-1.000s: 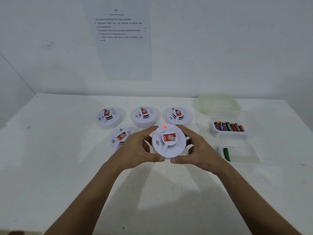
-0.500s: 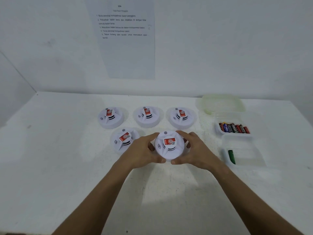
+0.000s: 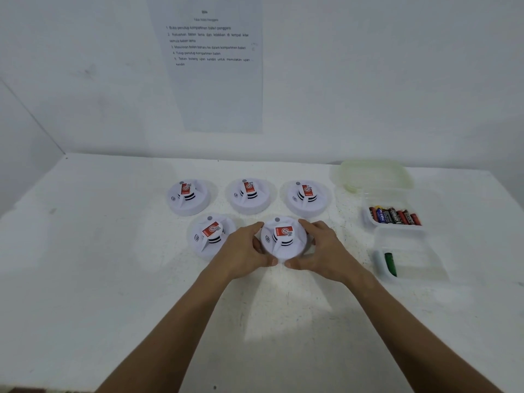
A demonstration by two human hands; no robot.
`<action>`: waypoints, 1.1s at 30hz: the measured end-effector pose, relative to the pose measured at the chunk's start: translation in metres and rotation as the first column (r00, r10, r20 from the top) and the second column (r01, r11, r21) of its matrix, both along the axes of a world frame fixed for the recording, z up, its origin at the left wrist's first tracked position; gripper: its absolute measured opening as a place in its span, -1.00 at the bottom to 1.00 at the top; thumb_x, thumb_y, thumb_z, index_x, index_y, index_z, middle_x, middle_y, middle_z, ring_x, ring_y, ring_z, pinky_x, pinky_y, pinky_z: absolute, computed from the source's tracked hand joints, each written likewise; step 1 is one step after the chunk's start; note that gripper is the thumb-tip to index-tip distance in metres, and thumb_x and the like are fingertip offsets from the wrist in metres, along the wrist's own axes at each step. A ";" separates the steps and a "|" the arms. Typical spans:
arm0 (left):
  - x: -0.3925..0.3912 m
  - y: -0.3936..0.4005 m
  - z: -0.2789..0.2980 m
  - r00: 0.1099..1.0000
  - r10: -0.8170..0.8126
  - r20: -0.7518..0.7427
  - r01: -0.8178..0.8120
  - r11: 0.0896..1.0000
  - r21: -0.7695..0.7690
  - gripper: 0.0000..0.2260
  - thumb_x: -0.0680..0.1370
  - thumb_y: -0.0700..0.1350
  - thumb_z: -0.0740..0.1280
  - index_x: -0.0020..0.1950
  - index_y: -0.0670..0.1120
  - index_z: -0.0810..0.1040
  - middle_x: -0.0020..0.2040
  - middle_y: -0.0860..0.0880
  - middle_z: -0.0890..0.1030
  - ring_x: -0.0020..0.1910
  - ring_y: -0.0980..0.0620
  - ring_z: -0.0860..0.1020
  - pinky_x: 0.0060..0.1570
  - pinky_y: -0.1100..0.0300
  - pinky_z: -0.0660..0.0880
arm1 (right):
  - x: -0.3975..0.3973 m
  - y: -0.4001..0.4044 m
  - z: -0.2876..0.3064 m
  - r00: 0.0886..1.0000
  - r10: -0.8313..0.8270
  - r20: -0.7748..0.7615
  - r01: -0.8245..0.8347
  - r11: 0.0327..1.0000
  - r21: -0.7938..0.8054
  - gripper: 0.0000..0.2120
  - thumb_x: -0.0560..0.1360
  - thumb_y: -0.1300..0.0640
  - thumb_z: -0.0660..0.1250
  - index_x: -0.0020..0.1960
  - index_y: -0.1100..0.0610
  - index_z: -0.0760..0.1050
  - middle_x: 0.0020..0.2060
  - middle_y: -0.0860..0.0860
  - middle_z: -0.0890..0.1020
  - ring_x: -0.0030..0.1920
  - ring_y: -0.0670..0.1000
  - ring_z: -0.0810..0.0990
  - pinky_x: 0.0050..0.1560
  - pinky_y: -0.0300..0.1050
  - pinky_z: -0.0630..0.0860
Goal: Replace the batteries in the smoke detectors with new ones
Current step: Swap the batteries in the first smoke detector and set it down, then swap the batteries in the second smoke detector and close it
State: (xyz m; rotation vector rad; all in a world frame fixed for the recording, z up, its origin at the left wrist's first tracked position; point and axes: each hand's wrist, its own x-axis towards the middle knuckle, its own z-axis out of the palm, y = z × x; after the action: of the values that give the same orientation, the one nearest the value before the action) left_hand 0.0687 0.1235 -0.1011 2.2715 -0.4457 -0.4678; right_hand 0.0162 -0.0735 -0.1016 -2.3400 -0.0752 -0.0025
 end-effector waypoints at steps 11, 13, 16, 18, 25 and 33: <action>0.002 0.072 0.053 0.972 0.173 0.156 -0.178 0.984 0.017 -0.32 0.36 0.08 0.54 0.43 0.05 0.38 0.20 0.13 0.54 0.02 0.16 0.53 0.00 0.30 0.44 | 0.013 0.055 0.036 0.997 0.075 -0.017 -0.074 0.997 0.021 -0.08 0.36 -0.07 0.55 0.56 0.05 0.14 0.51 -0.11 0.24 0.49 -0.09 0.20 0.37 -0.28 0.10; 0.004 0.093 0.054 0.966 0.211 0.151 -0.219 0.975 0.039 -0.32 0.36 0.06 0.55 0.42 0.01 0.40 0.26 0.12 0.52 0.09 0.15 0.50 0.07 0.28 0.42 | 0.022 0.076 0.042 0.988 0.150 -0.045 -0.149 0.988 0.028 -0.13 0.38 0.00 0.56 0.55 0.09 0.19 0.49 -0.08 0.30 0.47 -0.09 0.25 0.32 -0.39 0.09; 0.001 0.113 0.055 0.974 0.193 0.122 -0.202 0.977 0.068 -0.47 0.37 -0.06 0.56 0.28 -0.10 0.48 0.07 0.24 0.51 0.01 0.17 0.48 -0.02 0.42 0.40 | 0.037 0.101 0.047 0.961 0.250 -0.116 -0.249 0.968 0.023 -0.39 0.40 0.22 0.54 0.37 0.31 0.39 0.26 0.13 0.53 0.28 0.07 0.45 0.27 -0.35 0.29; 0.002 0.119 0.052 0.986 0.145 0.080 -0.153 0.983 0.106 -0.48 0.31 -0.09 0.61 0.20 -0.09 0.51 0.06 0.17 0.56 0.02 0.18 0.52 0.01 0.39 0.47 | 0.045 0.111 0.045 0.952 0.267 -0.151 -0.274 0.961 -0.029 -0.40 0.36 0.21 0.57 0.30 0.35 0.42 0.22 0.23 0.54 0.24 0.17 0.47 0.16 -0.20 0.38; 0.008 0.120 0.024 0.988 0.144 0.050 -0.148 0.986 0.079 -0.45 0.18 0.04 0.63 0.10 0.10 0.51 0.06 0.11 0.56 0.05 0.11 0.52 0.09 0.17 0.51 | 0.062 0.120 0.024 0.940 0.260 -0.220 -0.292 0.948 -0.127 0.04 0.27 0.05 0.63 0.55 0.21 0.11 0.50 0.09 0.28 0.50 0.07 0.23 0.44 -0.10 0.21; -0.004 0.108 0.042 0.987 0.147 0.070 -0.138 0.984 -0.111 -0.41 0.28 -0.14 0.61 0.25 0.11 0.50 0.05 0.18 0.61 -0.06 0.14 0.57 -0.08 0.29 0.55 | 0.056 0.099 0.037 0.938 0.320 -0.136 -0.333 0.938 -0.091 0.11 0.26 0.05 0.63 0.59 -0.01 0.01 0.42 0.05 0.27 0.42 0.03 0.27 0.25 -0.21 0.29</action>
State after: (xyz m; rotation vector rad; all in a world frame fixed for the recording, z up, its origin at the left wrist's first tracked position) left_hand 0.0648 0.2319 -0.0587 2.2064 -0.3356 -0.2767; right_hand 0.0720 0.0256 -0.0647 -2.4077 -0.4147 0.3146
